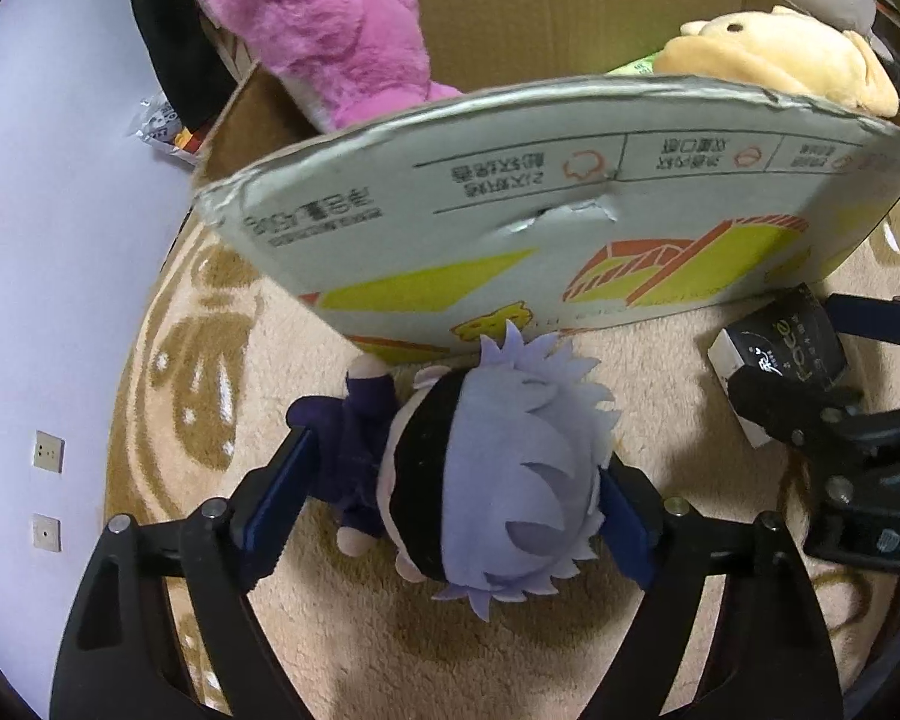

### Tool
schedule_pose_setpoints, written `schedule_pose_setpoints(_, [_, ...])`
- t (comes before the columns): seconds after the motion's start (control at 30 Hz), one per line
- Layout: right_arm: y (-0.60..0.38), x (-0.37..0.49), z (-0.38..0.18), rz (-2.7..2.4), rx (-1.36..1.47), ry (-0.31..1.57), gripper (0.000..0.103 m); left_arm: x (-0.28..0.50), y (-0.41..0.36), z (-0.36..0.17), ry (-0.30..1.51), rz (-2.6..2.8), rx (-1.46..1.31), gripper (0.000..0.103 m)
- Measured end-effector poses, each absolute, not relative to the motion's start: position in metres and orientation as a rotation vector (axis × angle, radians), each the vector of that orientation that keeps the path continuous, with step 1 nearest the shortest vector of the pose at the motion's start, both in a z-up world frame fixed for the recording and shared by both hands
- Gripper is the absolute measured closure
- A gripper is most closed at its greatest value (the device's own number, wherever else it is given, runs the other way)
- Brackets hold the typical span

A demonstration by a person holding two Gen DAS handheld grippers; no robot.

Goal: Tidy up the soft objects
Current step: 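Lower the left tool onto the white-haired doll while the right tool lowers onto the black Face tissue pack, then lift the doll with the left tool while the right tool lifts the black tissue pack toward the box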

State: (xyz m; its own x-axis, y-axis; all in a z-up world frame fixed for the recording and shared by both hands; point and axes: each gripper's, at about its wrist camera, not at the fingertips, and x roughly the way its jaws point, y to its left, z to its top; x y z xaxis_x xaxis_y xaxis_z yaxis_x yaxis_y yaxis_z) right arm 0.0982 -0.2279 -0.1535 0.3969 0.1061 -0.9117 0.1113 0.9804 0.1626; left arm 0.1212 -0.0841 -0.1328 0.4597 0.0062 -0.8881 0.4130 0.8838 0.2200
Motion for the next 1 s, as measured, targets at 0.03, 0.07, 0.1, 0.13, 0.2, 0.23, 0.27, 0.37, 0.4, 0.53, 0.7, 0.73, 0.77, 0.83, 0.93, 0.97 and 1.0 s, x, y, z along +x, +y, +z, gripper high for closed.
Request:
schedule_pose_setpoints(0.03, [-0.225, 0.097, -0.155, -0.006, 0.199, 1.167, 0.017, 0.12, -0.082, -0.131, 1.072, -0.263, 0.432, 0.024])
schedule_pose_setpoints(0.07, [-0.224, 0.097, -0.155, -0.006, 0.19, 1.167, 0.023, 0.117, -0.08, -0.13, 1.07, -0.267, 0.42, 0.03])
schedule_pose_setpoints(0.1, [-0.221, 0.097, -0.155, -0.004, 0.185, 1.168, 0.026, 0.115, -0.079, -0.128, 1.068, -0.271, 0.408, 0.033])
schedule_pose_setpoints(0.13, [-0.219, 0.097, -0.156, -0.004, 0.178, 1.172, 0.03, 0.112, -0.078, -0.124, 1.065, -0.273, 0.401, 0.035])
schedule_pose_setpoints(0.2, [-0.217, 0.096, -0.156, -0.018, 0.148, 1.171, 0.034, 0.109, -0.076, -0.122, 1.062, -0.275, 0.388, 0.039])
schedule_pose_setpoints(0.23, [-0.216, 0.095, -0.156, -0.017, 0.146, 1.168, 0.034, 0.108, -0.074, -0.12, 1.059, -0.273, 0.375, 0.04])
schedule_pose_setpoints(0.27, [-0.217, 0.094, -0.156, -0.017, 0.15, 1.166, 0.035, 0.107, -0.071, -0.12, 1.059, -0.274, 0.364, 0.041])
schedule_pose_setpoints(0.37, [-0.217, 0.091, -0.155, -0.021, 0.158, 1.158, 0.035, 0.104, -0.063, -0.114, 1.052, -0.273, 0.321, 0.043])
schedule_pose_setpoints(0.4, [-0.218, 0.09, -0.154, -0.021, 0.161, 1.155, 0.035, 0.102, -0.059, -0.112, 1.047, -0.276, 0.306, 0.043])
schedule_pose_setpoints(0.53, [-0.232, 0.081, -0.146, -0.03, 0.179, 1.135, 0.035, 0.102, -0.052, -0.105, 1.022, -0.306, 0.277, 0.043])
schedule_pose_setpoints(0.7, [-0.242, 0.069, -0.134, -0.035, 0.206, 1.103, 0.036, 0.095, -0.053, -0.098, 0.992, -0.295, 0.275, 0.043])
schedule_pose_setpoints(0.73, [-0.243, 0.065, -0.129, -0.036, 0.211, 1.093, 0.036, 0.091, -0.055, -0.096, 0.983, -0.295, 0.273, 0.043])
schedule_pose_setpoints(0.77, [-0.244, 0.062, -0.126, -0.034, 0.214, 1.086, 0.036, 0.088, -0.056, -0.092, 0.972, -0.294, 0.272, 0.043])
schedule_pose_setpoints(0.83, [-0.246, 0.054, -0.117, -0.032, 0.219, 1.061, 0.036, 0.083, -0.055, -0.085, 0.943, -0.289, 0.269, 0.043])
schedule_pose_setpoints(0.93, [-0.249, 0.045, -0.101, -0.028, 0.215, 1.024, 0.036, 0.074, -0.049, -0.074, 0.901, -0.27, 0.237, 0.043])
schedule_pose_setpoints(0.97, [-0.247, 0.044, -0.096, -0.023, 0.213, 1.007, 0.036, 0.071, -0.046, -0.071, 0.887, -0.265, 0.222, 0.043])
schedule_pose_setpoints(1.0, [-0.247, 0.04, -0.089, -0.016, 0.21, 0.987, 0.036, 0.068, -0.043, -0.067, 0.873, -0.26, 0.213, 0.043])
